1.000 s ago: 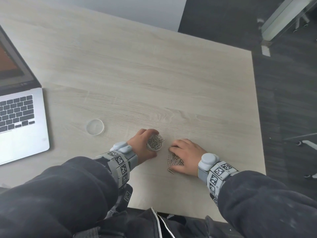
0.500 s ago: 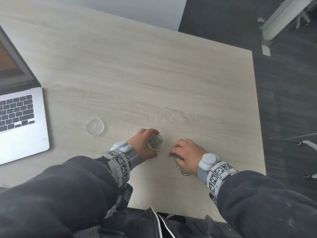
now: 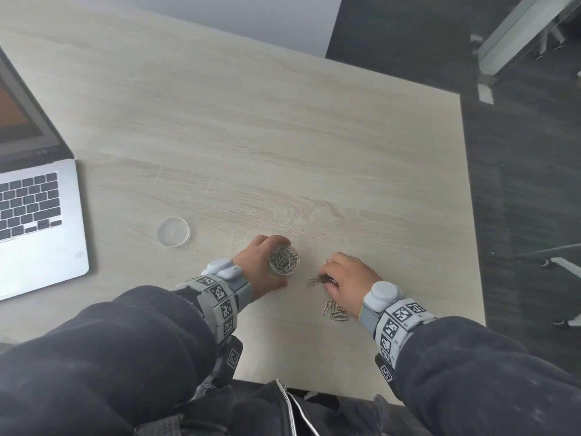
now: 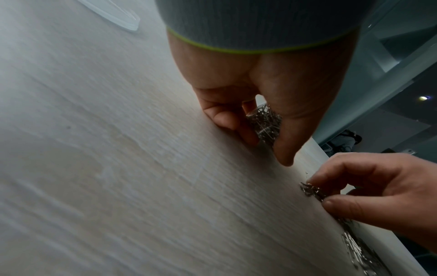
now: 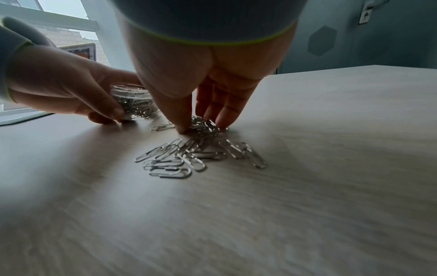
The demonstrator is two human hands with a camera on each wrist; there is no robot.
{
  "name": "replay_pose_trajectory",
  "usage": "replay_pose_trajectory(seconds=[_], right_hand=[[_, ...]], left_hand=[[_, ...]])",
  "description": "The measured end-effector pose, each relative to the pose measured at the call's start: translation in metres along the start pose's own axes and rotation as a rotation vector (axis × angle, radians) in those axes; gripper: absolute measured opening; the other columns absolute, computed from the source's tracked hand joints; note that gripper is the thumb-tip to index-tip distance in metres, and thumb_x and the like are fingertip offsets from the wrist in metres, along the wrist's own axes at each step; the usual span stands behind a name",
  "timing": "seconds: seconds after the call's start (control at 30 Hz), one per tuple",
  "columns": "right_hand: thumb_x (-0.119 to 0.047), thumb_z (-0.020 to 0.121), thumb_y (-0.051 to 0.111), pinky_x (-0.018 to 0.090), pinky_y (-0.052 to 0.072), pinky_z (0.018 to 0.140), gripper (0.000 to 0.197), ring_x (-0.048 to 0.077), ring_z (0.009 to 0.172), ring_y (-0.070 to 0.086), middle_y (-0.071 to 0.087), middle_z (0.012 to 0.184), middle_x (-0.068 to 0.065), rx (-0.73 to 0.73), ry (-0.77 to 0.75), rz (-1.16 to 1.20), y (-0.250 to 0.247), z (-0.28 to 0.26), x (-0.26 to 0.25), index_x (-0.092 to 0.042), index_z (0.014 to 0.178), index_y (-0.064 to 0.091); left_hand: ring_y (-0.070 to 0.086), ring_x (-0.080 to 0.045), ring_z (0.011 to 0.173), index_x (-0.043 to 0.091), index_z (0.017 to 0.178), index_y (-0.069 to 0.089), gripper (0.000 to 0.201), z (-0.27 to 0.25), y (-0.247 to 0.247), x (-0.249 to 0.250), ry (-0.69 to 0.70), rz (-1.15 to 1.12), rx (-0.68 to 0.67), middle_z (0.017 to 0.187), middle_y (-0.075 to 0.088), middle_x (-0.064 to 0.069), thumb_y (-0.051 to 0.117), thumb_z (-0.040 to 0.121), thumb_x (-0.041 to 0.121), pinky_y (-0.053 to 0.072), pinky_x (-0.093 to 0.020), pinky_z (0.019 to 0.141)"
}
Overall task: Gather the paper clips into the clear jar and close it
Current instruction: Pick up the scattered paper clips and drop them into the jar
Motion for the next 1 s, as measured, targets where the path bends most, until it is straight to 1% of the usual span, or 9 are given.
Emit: replay_pose_trajectory(seconds=[0.17, 0.33, 0.43, 0.53, 0.6, 0.67, 0.77, 0.87, 1.0], right_hand=[[-0.015, 0.084, 0.053, 0.032, 0.045, 0.074, 0.017, 0.026, 0.093, 0.057, 0.058, 0.103, 0.001, -0.059, 0.079, 0.005, -0.005, 0.002, 0.001, -0.021, 0.098, 0.062], [-0.015, 0.081, 0.056, 0.027, 0.038, 0.072, 0.016, 0.022, 0.093, 0.056, 0.058, 0.097, -0.002, -0.087, 0.170, 0.036, -0.007, 0.007, 0.002, -0.019, 0.095, 0.062], [-0.015, 0.076, 0.059, 0.026, 0.039, 0.072, 0.013, 0.019, 0.087, 0.056, 0.055, 0.084, -0.007, -0.029, 0.228, 0.151, -0.009, 0.011, 0.003, -0.023, 0.085, 0.062], [-0.012, 0.073, 0.062, 0.023, 0.037, 0.063, 0.013, 0.015, 0.073, 0.053, 0.058, 0.075, -0.007, 0.086, 0.253, 0.270, -0.018, 0.013, -0.004, -0.024, 0.077, 0.061], [-0.011, 0.072, 0.063, 0.021, 0.038, 0.060, 0.013, 0.013, 0.068, 0.052, 0.059, 0.074, -0.007, 0.157, 0.240, 0.334, -0.026, 0.017, -0.014, -0.022, 0.078, 0.065], [-0.012, 0.072, 0.065, 0.023, 0.041, 0.062, 0.012, 0.011, 0.065, 0.052, 0.060, 0.073, -0.006, 0.213, 0.195, 0.392, -0.032, 0.022, -0.028, -0.021, 0.079, 0.066], [-0.013, 0.072, 0.067, 0.022, 0.045, 0.064, 0.010, 0.006, 0.062, 0.051, 0.060, 0.073, -0.008, 0.250, 0.115, 0.455, -0.038, 0.031, -0.050, -0.021, 0.078, 0.066], [-0.014, 0.072, 0.065, 0.022, 0.046, 0.066, 0.012, 0.006, 0.064, 0.053, 0.060, 0.076, -0.009, 0.226, 0.086, 0.454, -0.036, 0.039, -0.067, -0.024, 0.078, 0.065], [-0.014, 0.073, 0.067, 0.019, 0.044, 0.068, 0.017, 0.008, 0.067, 0.055, 0.061, 0.082, -0.008, 0.168, 0.117, 0.455, -0.030, 0.042, -0.070, -0.028, 0.083, 0.065]], left_hand=[[0.058, -0.013, 0.107, 0.050, 0.122, 0.041, 0.071, -0.001, 0.001, -0.001, -0.001, 0.001, 0.021, 0.124, 0.049, 0.015, 0.073, 0.058, 0.044, 0.052, -0.037, 0.090], [0.058, -0.013, 0.107, 0.051, 0.122, 0.040, 0.071, -0.001, 0.001, -0.001, 0.003, 0.007, 0.016, 0.125, 0.048, 0.016, 0.072, 0.059, 0.045, 0.053, -0.038, 0.090], [0.058, -0.013, 0.106, 0.051, 0.122, 0.040, 0.072, -0.002, 0.001, -0.001, 0.001, 0.007, 0.014, 0.125, 0.048, 0.016, 0.072, 0.059, 0.045, 0.053, -0.038, 0.090], [0.059, -0.013, 0.106, 0.050, 0.122, 0.041, 0.071, -0.002, 0.000, 0.000, 0.002, -0.003, 0.016, 0.124, 0.048, 0.016, 0.072, 0.058, 0.044, 0.053, -0.038, 0.089], [0.059, -0.014, 0.106, 0.050, 0.122, 0.041, 0.071, -0.002, 0.001, 0.000, 0.003, -0.006, 0.013, 0.124, 0.048, 0.015, 0.072, 0.058, 0.044, 0.053, -0.038, 0.089], [0.059, -0.014, 0.106, 0.050, 0.123, 0.041, 0.072, -0.002, 0.001, 0.000, 0.004, -0.007, 0.016, 0.124, 0.048, 0.014, 0.071, 0.058, 0.045, 0.053, -0.038, 0.089], [0.059, -0.014, 0.102, 0.046, 0.125, 0.043, 0.073, -0.001, 0.001, 0.001, 0.014, -0.023, 0.016, 0.123, 0.049, 0.011, 0.074, 0.058, 0.040, 0.054, -0.038, 0.086], [0.061, -0.017, 0.096, 0.041, 0.125, 0.046, 0.072, 0.000, 0.000, 0.003, 0.012, -0.029, 0.000, 0.119, 0.049, 0.008, 0.072, 0.058, 0.039, 0.055, -0.041, 0.082], [0.061, -0.016, 0.094, 0.040, 0.123, 0.047, 0.068, 0.000, -0.001, 0.003, 0.005, -0.018, -0.013, 0.118, 0.049, 0.008, 0.072, 0.060, 0.038, 0.055, -0.042, 0.081]])
Point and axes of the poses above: each hand's wrist, its own z-axis towards the middle knuckle, its own y-axis out of the palm, x = y × z, the point moved 3 cm from there along z, towards the middle knuckle
